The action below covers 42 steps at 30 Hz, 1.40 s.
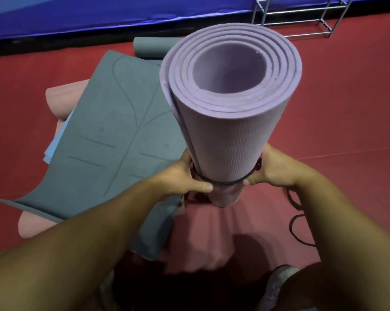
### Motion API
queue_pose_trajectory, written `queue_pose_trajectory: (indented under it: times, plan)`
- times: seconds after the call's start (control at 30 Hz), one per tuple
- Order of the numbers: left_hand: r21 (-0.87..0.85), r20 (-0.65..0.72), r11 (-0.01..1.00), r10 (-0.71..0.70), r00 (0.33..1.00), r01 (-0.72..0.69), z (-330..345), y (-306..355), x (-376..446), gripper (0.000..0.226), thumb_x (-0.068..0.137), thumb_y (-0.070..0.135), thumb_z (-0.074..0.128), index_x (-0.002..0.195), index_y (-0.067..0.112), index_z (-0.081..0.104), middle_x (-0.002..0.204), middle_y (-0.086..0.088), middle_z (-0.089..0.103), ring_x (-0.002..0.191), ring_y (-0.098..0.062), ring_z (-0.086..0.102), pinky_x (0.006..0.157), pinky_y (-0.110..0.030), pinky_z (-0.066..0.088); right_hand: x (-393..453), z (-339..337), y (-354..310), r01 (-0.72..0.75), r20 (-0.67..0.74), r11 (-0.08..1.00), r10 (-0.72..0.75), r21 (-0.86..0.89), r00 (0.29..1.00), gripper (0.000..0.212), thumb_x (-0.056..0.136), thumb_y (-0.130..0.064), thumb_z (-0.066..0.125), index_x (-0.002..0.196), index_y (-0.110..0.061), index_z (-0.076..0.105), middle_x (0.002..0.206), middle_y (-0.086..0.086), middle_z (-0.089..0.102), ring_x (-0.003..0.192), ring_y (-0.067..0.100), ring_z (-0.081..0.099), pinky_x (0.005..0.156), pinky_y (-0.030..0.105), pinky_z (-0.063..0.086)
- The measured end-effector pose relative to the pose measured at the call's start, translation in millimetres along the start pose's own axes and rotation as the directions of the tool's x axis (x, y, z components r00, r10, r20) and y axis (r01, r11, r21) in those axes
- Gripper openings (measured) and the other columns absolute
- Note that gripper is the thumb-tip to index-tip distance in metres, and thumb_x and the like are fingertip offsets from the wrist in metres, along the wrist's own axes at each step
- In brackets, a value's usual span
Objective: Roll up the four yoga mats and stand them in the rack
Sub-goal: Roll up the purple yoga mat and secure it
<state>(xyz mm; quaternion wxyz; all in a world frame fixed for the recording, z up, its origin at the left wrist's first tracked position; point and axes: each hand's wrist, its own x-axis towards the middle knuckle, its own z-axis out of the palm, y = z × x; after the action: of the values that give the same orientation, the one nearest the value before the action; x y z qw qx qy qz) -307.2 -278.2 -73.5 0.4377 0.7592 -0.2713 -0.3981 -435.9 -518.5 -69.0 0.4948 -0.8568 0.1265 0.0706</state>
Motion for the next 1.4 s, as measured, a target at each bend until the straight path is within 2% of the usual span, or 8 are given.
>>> queue_pose_trajectory:
  times: [0.33,0.5,0.57,0.7,0.8,0.97,1.1,1.4]
  plan:
    - [0.001,-0.074,1.000,-0.003,0.997,0.004,-38,27,67,0.074,0.074,-0.003,0.085,0.138,0.002,0.049,0.117,0.007,0.064,0.097,0.016,0.061,0.079,-0.007,0.048,60,-24,0,0.003,-0.095,0.994,0.008,0.113,0.995,0.108,0.049,-0.050,0.096,0.141,-0.018,0.049,0.133,0.000,0.060,0.118,0.008,0.056,0.093,0.035,0.049]
    - [0.290,-0.120,0.957,0.023,0.993,0.013,-66,117,76,0.109,0.051,0.050,0.095,0.147,0.030,0.047,0.152,-0.008,0.035,0.143,-0.017,0.034,0.115,-0.030,0.037,54,-82,-42,0.003,-0.222,0.995,0.019,0.097,0.975,0.095,0.045,-0.055,0.094,0.128,-0.021,0.062,0.129,-0.001,0.062,0.119,0.018,0.058,0.099,0.046,0.051]
    - [0.370,-0.119,0.928,0.001,0.993,0.043,-72,173,74,0.100,0.050,0.050,0.098,0.139,0.030,0.056,0.145,-0.005,0.035,0.132,-0.011,0.037,0.109,-0.019,0.035,41,-118,-66,-0.034,-0.248,0.991,0.065,0.126,0.967,0.087,0.046,-0.057,0.095,0.121,-0.023,0.065,0.123,-0.002,0.064,0.113,0.021,0.060,0.090,0.041,0.054]
    - [0.439,-0.051,0.897,0.088,0.995,-0.057,-71,312,66,0.059,0.049,0.054,0.092,0.098,0.035,0.066,0.102,-0.003,0.066,0.099,-0.021,0.063,0.088,-0.039,0.056,-9,-206,-129,-0.084,-0.304,0.976,0.143,0.198,0.942,0.086,0.043,-0.063,0.091,0.113,-0.019,0.067,0.115,0.004,0.065,0.103,0.019,0.059,0.078,0.017,0.043]
    - [0.385,-0.020,0.918,0.113,0.993,-0.097,-59,427,54,0.062,0.055,0.026,0.099,0.107,0.026,0.064,0.099,0.010,0.064,0.093,0.001,0.061,0.077,-0.021,0.054,-50,-283,-175,-0.130,-0.316,0.950,0.221,0.284,0.923,0.094,0.041,-0.074,0.089,0.110,-0.015,0.067,0.113,0.004,0.065,0.099,0.015,0.060,0.079,0.022,0.048]
    - [0.263,0.001,0.957,0.130,0.992,-0.126,-43,565,59,0.058,0.067,0.014,0.094,0.116,0.004,0.064,0.099,0.012,0.068,0.094,0.006,0.063,0.072,-0.012,0.047,-87,-418,-247,-0.046,-0.428,0.969,0.150,0.243,0.891,0.101,0.038,-0.050,0.099,0.127,-0.029,0.056,0.121,-0.001,0.062,0.116,0.020,0.060,0.091,0.047,0.055]
    - [0.169,-0.020,0.981,0.100,0.995,-0.095,-45,628,82,0.071,0.058,0.038,0.088,0.117,0.009,0.063,0.107,-0.004,0.073,0.103,-0.021,0.069,0.085,-0.039,0.058,-88,-496,-295,0.028,-0.469,0.980,0.070,0.198,0.880,0.109,0.042,-0.032,0.094,0.140,-0.031,0.047,0.130,-0.013,0.052,0.124,0.019,0.052,0.095,0.048,0.053]
    - [-0.088,-0.103,0.985,0.137,0.985,-0.146,-88,681,219,0.087,0.060,0.008,0.093,0.134,0.024,0.051,0.114,0.008,0.070,0.105,-0.016,0.071,0.083,-0.029,0.059,32,-601,-297,0.012,-0.444,0.975,0.091,0.224,0.891,0.091,0.050,-0.010,0.096,0.124,-0.036,0.050,0.115,-0.019,0.063,0.108,0.002,0.061,0.086,0.029,0.054]
